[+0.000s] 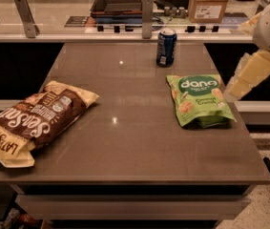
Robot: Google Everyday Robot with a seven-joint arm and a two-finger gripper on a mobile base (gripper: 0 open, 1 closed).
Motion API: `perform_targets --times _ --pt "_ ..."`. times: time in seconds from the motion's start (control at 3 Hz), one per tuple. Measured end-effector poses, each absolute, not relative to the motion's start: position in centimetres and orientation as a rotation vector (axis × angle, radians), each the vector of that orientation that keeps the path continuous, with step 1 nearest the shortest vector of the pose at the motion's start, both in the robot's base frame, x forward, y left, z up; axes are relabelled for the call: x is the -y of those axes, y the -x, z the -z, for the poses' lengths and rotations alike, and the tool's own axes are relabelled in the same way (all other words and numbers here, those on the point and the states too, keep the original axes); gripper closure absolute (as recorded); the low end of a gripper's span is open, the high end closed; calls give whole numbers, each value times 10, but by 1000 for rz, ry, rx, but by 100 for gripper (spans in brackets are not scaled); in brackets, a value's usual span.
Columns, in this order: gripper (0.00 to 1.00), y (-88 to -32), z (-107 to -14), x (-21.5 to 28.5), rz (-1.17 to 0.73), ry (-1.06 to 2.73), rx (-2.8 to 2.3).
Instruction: Move pepsi can near brown chip bag
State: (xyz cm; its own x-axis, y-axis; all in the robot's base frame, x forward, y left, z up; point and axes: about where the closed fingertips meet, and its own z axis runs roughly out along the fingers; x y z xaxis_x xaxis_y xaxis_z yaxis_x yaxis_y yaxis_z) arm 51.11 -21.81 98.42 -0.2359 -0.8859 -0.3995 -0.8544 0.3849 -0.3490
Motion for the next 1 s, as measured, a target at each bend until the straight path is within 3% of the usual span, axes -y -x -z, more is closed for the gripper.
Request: perform_targets --times 1.0 --pt "0 -637 -967 179 -116 1002 -1906"
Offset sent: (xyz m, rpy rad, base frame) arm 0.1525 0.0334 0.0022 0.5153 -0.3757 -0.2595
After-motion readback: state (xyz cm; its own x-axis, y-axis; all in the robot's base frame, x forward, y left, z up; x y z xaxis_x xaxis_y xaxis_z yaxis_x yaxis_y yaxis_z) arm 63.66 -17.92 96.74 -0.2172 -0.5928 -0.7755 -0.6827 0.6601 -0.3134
